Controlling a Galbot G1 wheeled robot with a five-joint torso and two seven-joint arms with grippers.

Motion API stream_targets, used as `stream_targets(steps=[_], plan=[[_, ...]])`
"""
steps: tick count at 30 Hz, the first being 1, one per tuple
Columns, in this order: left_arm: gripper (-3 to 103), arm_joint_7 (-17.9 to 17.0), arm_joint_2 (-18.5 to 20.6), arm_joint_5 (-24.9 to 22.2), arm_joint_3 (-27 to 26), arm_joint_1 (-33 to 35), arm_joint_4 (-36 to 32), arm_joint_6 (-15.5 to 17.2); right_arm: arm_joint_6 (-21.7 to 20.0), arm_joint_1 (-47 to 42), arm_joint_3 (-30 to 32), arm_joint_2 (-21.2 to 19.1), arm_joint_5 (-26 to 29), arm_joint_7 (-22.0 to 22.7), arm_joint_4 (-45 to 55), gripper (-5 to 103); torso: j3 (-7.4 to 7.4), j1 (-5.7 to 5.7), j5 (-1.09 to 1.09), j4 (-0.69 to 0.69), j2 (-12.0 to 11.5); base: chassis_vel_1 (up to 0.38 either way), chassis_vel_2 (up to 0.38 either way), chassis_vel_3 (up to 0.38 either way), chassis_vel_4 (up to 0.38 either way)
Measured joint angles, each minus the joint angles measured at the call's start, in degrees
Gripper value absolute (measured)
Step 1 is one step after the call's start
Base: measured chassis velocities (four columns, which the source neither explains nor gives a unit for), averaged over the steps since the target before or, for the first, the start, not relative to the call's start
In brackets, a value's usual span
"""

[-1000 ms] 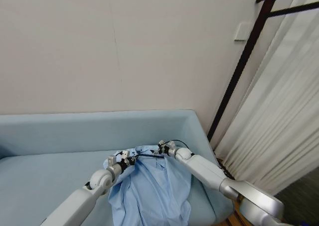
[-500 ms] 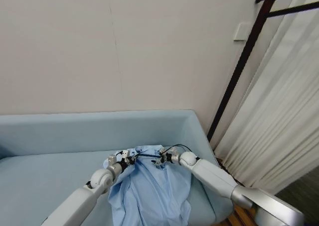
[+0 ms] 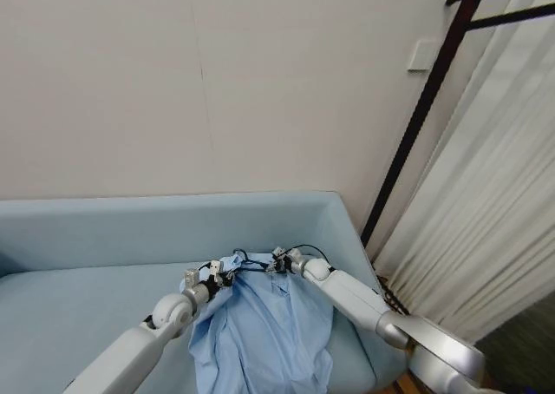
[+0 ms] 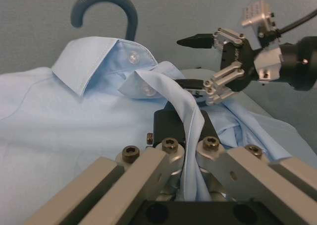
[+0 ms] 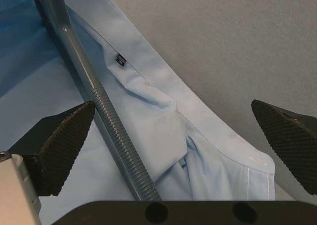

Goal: Pick up the clothes from the sofa and hang them on the clothes hanger.

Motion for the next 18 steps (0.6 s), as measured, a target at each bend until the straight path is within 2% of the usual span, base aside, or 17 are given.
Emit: stream_targets(steps=[5,10,13,14,18], plan=[[0,0.0,-0.1,0.0,0.4,0.0,-0.3,-0.1,0.2,0.3,0.1,1.1,0.1,0.3,-2.6,100,0.00,0.00,0.00,0.00,0.0,0.000,0.000,0.000,0.000],[0,0.2,-0.1,0.0,0.3,0.1,-0.3,-0.2,1.5,0.1,0.1,2.6,-0.7,2.4,-4.5,100,0.00,0.00,0.01,0.00,0.0,0.000,0.000,0.000,0.000],[0,0.3,-0.2,0.0,0.2,0.1,-0.2,-0.4,3.3,-0.5,0.2,4.5,-1.2,6.5,-5.8,100,0.00,0.00,0.01,0.01,0.0,0.000,0.000,0.000,0.000],[0,0.3,-0.2,0.0,0.2,0.1,-0.2,-0.4,3.3,-0.5,0.2,4.5,-1.2,6.5,-5.8,100,0.00,0.00,0.01,0.01,0.0,0.000,0.000,0.000,0.000],[0,0.4,-0.7,0.0,0.2,0.2,0.0,-0.6,5.3,-1.5,0.6,6.4,-1.1,14.4,-7.1,100,0.00,0.00,0.01,0.02,0.0,0.000,0.000,0.000,0.000]])
